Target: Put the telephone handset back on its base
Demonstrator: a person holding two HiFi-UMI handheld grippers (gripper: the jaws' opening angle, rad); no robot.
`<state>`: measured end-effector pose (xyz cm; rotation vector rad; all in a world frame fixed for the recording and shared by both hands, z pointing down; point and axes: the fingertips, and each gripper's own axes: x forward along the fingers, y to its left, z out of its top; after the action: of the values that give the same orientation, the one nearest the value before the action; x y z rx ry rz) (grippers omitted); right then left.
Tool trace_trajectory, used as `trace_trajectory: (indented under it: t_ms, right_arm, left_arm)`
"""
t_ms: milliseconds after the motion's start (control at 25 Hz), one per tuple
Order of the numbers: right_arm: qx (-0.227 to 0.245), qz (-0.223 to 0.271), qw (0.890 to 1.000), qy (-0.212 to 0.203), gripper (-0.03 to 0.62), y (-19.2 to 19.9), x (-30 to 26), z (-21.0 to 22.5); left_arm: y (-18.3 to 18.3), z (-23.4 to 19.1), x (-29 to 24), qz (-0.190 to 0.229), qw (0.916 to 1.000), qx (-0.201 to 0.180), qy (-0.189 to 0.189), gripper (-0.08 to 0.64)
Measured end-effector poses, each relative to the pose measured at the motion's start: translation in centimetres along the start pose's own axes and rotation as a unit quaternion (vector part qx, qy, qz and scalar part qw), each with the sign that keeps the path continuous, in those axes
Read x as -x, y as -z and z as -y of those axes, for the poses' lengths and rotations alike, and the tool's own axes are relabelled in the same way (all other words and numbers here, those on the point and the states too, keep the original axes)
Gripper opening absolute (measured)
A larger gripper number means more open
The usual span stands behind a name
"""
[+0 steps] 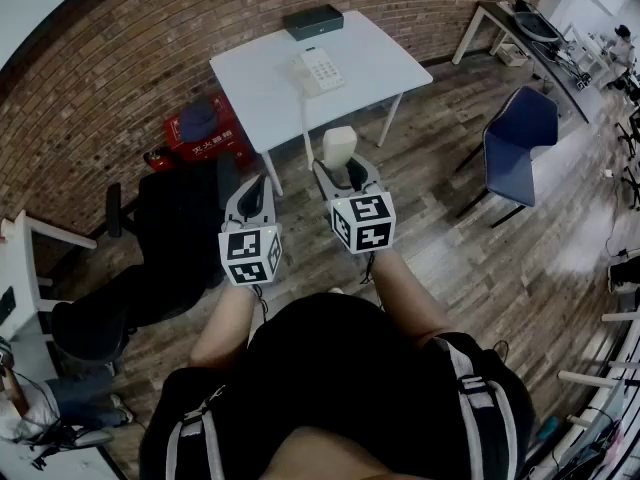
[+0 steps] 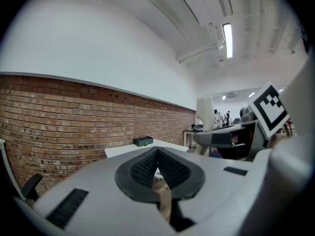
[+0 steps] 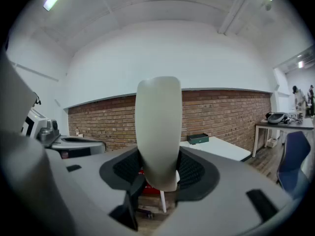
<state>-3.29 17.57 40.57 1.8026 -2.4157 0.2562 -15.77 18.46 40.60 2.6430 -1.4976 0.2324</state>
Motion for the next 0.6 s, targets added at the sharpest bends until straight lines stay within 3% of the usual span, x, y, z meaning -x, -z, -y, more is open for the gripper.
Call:
trace_trajectory:
  t_ms: [200, 600]
  right_arm:
    - [0.003, 0.005, 1.0, -0.001, 0.198, -0.2, -0.3, -0.1]
    - [-0.005, 0.023, 1.0, -0.01, 0.198, -0.5, -1.1, 0.5]
  left_arm:
    - [-0.7, -0.1, 0.2, 0.02, 0.9998, -0.003, -0.005, 0.002]
    - [-0.1, -0.1, -1.4, 0.005, 0.9998, -0.011, -0.016, 0.002]
